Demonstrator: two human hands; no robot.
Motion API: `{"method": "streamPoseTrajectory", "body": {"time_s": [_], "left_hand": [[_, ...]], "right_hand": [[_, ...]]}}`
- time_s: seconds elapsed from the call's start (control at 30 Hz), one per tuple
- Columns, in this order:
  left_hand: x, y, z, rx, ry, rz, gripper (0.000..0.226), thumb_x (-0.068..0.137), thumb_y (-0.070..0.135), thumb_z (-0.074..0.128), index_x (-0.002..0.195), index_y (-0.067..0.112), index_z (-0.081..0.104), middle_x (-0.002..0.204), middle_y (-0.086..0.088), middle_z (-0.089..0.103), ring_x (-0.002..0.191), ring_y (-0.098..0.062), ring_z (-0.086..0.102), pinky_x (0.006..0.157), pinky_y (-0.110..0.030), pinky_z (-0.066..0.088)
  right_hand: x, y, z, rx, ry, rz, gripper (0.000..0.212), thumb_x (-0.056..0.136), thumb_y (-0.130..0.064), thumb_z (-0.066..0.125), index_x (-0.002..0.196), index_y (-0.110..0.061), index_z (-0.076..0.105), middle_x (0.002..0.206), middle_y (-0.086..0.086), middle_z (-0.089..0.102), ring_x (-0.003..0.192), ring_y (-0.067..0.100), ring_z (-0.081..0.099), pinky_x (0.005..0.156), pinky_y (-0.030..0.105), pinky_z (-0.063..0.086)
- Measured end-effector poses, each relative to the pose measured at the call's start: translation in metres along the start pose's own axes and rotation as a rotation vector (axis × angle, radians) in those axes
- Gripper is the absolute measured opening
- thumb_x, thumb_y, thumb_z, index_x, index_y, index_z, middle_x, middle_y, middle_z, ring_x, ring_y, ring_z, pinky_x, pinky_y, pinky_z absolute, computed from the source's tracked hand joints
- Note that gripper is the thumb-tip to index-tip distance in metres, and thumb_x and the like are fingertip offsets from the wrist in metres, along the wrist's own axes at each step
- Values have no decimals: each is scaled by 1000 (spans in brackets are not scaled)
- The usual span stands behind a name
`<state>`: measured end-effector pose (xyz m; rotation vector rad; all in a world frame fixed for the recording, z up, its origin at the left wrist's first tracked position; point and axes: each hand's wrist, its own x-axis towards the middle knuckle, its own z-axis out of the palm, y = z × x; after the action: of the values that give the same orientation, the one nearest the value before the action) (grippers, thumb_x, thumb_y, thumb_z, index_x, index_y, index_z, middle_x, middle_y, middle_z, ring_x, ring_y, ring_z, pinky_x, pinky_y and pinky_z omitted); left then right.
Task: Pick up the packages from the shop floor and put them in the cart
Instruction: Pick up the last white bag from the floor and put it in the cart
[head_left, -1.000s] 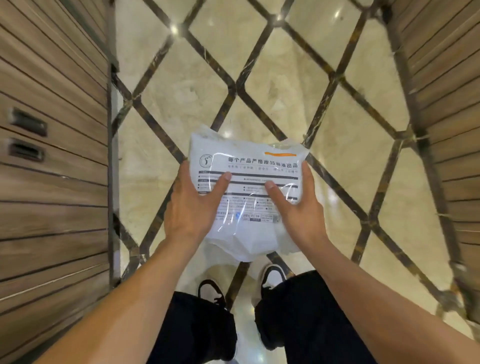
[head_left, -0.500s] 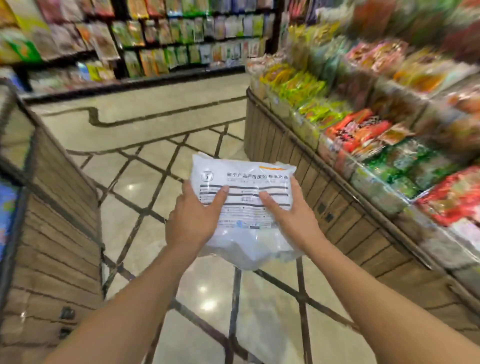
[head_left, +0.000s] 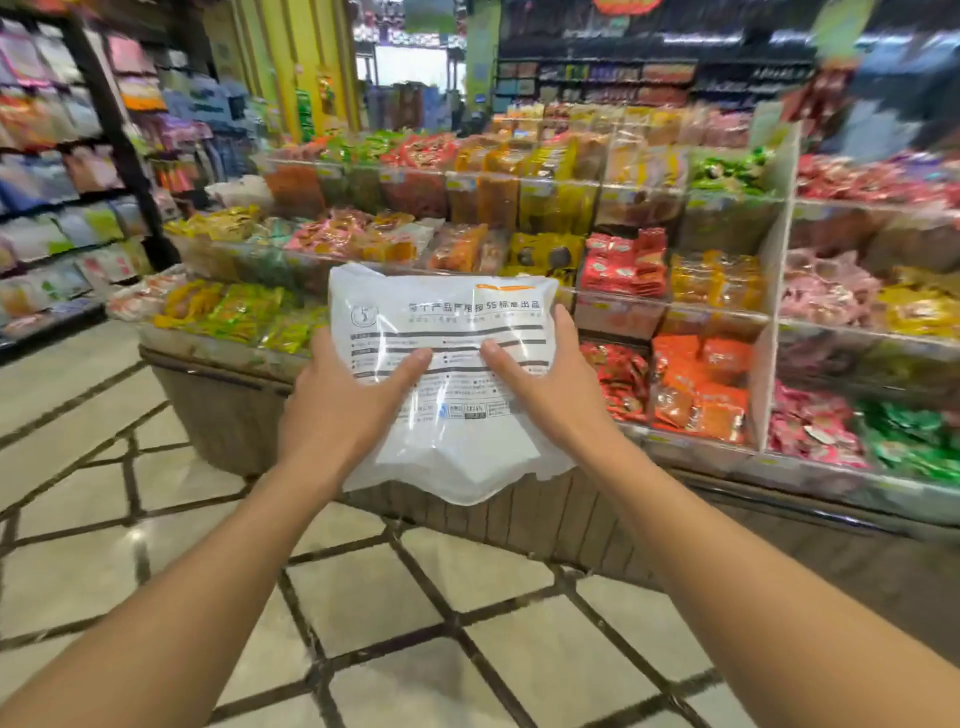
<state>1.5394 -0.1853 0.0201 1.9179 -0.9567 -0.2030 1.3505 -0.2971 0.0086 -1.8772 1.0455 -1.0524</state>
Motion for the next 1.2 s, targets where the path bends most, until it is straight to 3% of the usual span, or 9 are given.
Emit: {"method": "streamPoseTrajectory", "body": {"time_s": [0.13, 0.23, 0.37, 0.5, 0.7, 0.8, 0.93, 1.03, 1.2], "left_hand": [[-28, 71, 72, -58, -159, 191, 92, 62, 95, 61, 129, 33, 57, 118, 11, 70, 103, -19, 69, 89, -49, 58], [-66, 130, 132, -80, -291, 296, 97, 59, 99, 58, 132, 35, 55, 123, 10, 69, 108, -23, 68, 92, -49, 56], [-135, 205, 211, -159, -441, 406, 93, 64, 89, 62, 136, 31, 52, 127, 9, 66, 113, -24, 66, 93, -48, 55], [-214, 276, 295, -207, -566, 487, 91, 65, 88, 61, 135, 30, 53, 124, 8, 67, 109, -25, 66, 88, -45, 54], [-345, 376, 412, -252, -759, 592, 78, 74, 82, 69, 131, 30, 56, 118, 12, 68, 102, -18, 66, 87, -40, 54], [-408, 415, 463, -262, -858, 666, 87, 67, 92, 64, 130, 33, 58, 117, 14, 71, 102, -18, 70, 88, -45, 58], [-489, 463, 521, -268, -977, 730, 83, 74, 80, 71, 135, 28, 52, 118, 11, 65, 106, -22, 66, 90, -44, 55], [-541, 501, 568, -277, -1058, 818, 88, 67, 94, 62, 135, 38, 55, 122, 18, 70, 107, -16, 70, 91, -47, 58], [-619, 563, 654, -335, -1184, 899, 80, 71, 90, 64, 131, 38, 52, 119, 20, 70, 103, -12, 70, 86, -40, 57]], "right_hand": [[-34, 22, -112, -67, 232, 95, 95, 68, -79, 69, 145, -32, 40, 135, -12, 61, 120, 15, 63, 99, 48, 53], [-65, 44, -197, -127, 361, 157, 90, 68, -83, 68, 139, -32, 48, 128, -13, 65, 113, 12, 65, 95, 44, 55], [-120, 76, -311, -181, 514, 235, 85, 74, -77, 70, 141, -30, 46, 131, -12, 63, 114, 14, 64, 95, 44, 54], [-178, 115, -424, -227, 645, 266, 93, 67, -88, 67, 139, -33, 51, 125, -15, 69, 110, 7, 68, 94, 42, 57], [-289, 154, -570, -233, 858, 386, 83, 73, -77, 71, 140, -35, 45, 125, -17, 64, 115, 10, 63, 98, 41, 52], [-335, 178, -629, -240, 950, 446, 89, 68, -83, 69, 140, -37, 46, 127, -14, 67, 115, 14, 66, 97, 45, 54], [-393, 201, -700, -258, 1066, 501, 76, 76, -71, 74, 138, -35, 48, 123, -15, 67, 106, 5, 66, 81, 27, 56], [-429, 221, -749, -254, 1165, 565, 64, 79, -64, 76, 131, -39, 48, 120, -14, 67, 106, 10, 67, 91, 41, 58], [-468, 262, -838, -323, 1293, 633, 67, 79, -64, 75, 133, -36, 47, 122, -11, 68, 108, 13, 67, 93, 43, 58]]}}
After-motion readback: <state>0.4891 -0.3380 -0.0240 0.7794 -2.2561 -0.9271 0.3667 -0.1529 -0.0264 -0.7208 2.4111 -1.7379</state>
